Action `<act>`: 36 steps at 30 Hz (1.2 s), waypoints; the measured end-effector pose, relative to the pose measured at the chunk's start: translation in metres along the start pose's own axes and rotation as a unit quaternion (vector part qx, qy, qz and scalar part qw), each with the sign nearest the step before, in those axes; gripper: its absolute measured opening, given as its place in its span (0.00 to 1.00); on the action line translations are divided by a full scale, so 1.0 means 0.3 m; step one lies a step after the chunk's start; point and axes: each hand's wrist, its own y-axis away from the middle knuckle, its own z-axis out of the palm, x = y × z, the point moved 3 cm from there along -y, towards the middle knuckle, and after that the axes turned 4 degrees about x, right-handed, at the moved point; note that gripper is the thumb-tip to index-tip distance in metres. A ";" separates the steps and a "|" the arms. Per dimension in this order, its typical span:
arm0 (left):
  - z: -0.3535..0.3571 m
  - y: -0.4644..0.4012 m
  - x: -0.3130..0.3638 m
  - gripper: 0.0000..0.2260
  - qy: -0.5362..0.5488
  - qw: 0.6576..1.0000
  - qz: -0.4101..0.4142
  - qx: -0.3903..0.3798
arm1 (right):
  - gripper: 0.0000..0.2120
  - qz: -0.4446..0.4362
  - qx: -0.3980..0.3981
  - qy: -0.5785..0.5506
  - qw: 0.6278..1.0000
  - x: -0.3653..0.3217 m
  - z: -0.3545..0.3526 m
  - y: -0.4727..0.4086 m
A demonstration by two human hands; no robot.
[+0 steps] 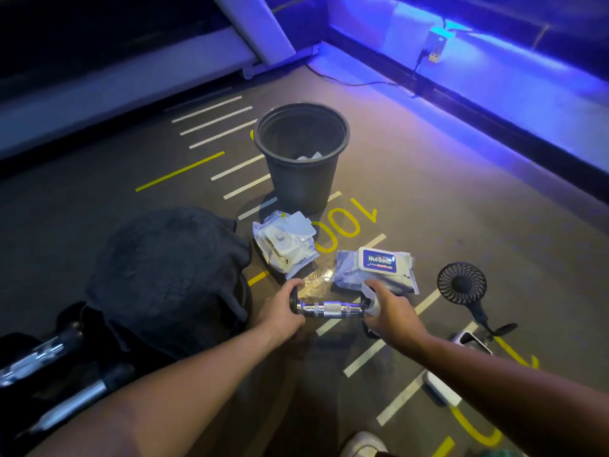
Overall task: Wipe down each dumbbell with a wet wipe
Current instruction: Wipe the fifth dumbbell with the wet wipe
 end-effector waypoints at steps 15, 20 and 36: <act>-0.654 0.317 0.397 0.30 0.030 0.964 0.223 0.143 | 0.21 -0.111 0.153 -0.016 0.982 -0.612 -0.554 0.203; -0.864 0.456 0.375 0.27 0.043 0.947 0.259 0.184 | 0.21 -0.157 0.182 -0.037 0.970 -0.799 -0.551 0.250; -1.084 0.434 -0.042 0.31 0.037 0.956 0.144 0.251 | 0.22 -0.228 0.162 0.048 0.959 -1.110 -0.214 0.139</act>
